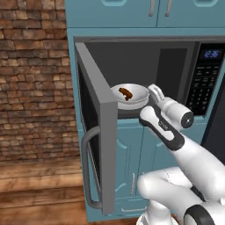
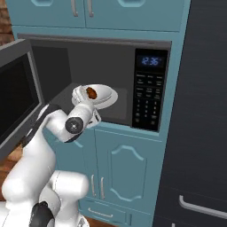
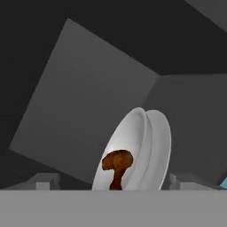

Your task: Remove the tangerine from the bowl and place it on the small plate. Then place the bowl with only the chicken drumstick in the microwave, close the door, and press the start button to microwave the chicken drumstick.

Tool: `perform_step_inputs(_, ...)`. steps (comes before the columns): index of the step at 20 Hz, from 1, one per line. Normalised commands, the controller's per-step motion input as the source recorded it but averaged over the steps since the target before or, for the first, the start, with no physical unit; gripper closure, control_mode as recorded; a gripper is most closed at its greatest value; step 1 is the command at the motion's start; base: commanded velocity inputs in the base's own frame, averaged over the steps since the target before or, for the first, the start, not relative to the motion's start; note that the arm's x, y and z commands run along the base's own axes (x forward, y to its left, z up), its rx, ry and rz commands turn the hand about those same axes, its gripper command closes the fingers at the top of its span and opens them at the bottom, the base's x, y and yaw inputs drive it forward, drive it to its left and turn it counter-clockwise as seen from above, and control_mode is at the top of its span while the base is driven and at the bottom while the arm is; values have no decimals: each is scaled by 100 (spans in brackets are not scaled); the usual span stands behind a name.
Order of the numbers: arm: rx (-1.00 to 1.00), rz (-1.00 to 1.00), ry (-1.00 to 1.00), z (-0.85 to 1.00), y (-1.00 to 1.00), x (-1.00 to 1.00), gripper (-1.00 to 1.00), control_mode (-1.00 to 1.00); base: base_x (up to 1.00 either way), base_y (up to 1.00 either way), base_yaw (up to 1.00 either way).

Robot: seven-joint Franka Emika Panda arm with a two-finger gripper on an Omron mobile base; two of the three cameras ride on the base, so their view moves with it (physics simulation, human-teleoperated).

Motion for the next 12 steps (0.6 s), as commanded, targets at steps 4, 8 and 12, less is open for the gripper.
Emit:
perform_step_inputs(4, -39, 2, -11, 100, 0, -100, -100, -100, 0, 0, 0)
perform_step_inputs(8, -46, 0, 1, 100, 1, -100, -100, -100, 0, 0, 0)
perform_step_inputs(12, -42, 0, 11, 94, 11, -100, -100, -100, 0, 0, 0)
